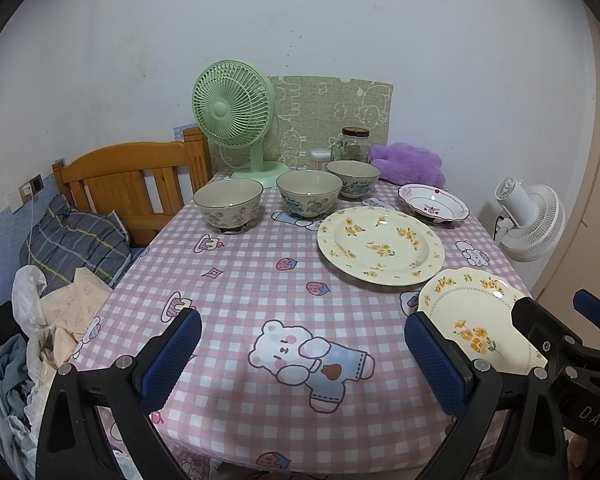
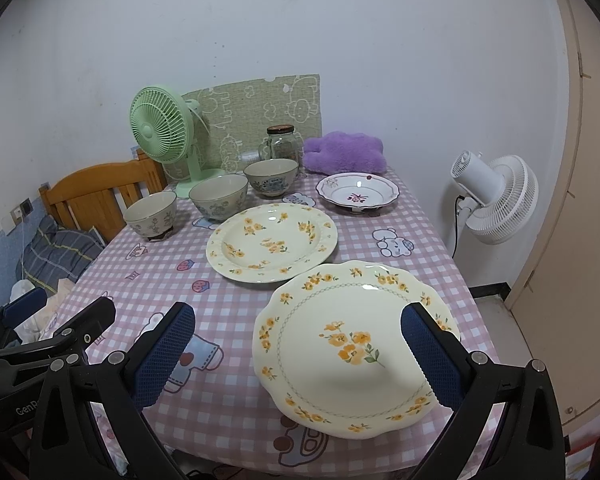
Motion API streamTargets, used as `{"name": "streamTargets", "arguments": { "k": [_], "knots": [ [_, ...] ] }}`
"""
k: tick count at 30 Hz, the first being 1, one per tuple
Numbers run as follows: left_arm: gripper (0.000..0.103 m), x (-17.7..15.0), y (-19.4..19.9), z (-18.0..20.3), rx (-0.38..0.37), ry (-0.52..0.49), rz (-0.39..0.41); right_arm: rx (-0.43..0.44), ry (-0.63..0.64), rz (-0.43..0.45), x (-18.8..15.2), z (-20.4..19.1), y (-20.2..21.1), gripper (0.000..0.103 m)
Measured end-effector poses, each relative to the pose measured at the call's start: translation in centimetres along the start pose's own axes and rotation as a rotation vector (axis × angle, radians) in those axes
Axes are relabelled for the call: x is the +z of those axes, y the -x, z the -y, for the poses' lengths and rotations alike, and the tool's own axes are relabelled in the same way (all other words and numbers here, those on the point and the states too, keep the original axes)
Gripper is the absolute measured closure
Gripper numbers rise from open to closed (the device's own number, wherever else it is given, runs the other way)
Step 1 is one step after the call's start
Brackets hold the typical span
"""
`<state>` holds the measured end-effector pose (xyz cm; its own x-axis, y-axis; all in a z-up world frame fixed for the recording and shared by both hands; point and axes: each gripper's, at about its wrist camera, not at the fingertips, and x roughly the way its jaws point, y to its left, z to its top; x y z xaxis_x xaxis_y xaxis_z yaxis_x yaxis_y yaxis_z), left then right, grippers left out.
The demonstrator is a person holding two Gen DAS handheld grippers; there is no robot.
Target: Organize plates and bowls
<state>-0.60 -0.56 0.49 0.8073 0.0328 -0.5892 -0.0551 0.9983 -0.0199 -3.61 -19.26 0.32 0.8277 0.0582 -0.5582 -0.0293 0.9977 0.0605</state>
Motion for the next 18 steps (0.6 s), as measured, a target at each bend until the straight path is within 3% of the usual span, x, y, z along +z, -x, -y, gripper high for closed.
{"name": "streamTargets", "arguments": {
  "k": [18],
  "knots": [
    [0.005,-0.47,0.50,-0.10,0.008,-0.008,-0.001,0.016,0.006,0.000,0.13,0.17,0.10,0.000]
  ]
}}
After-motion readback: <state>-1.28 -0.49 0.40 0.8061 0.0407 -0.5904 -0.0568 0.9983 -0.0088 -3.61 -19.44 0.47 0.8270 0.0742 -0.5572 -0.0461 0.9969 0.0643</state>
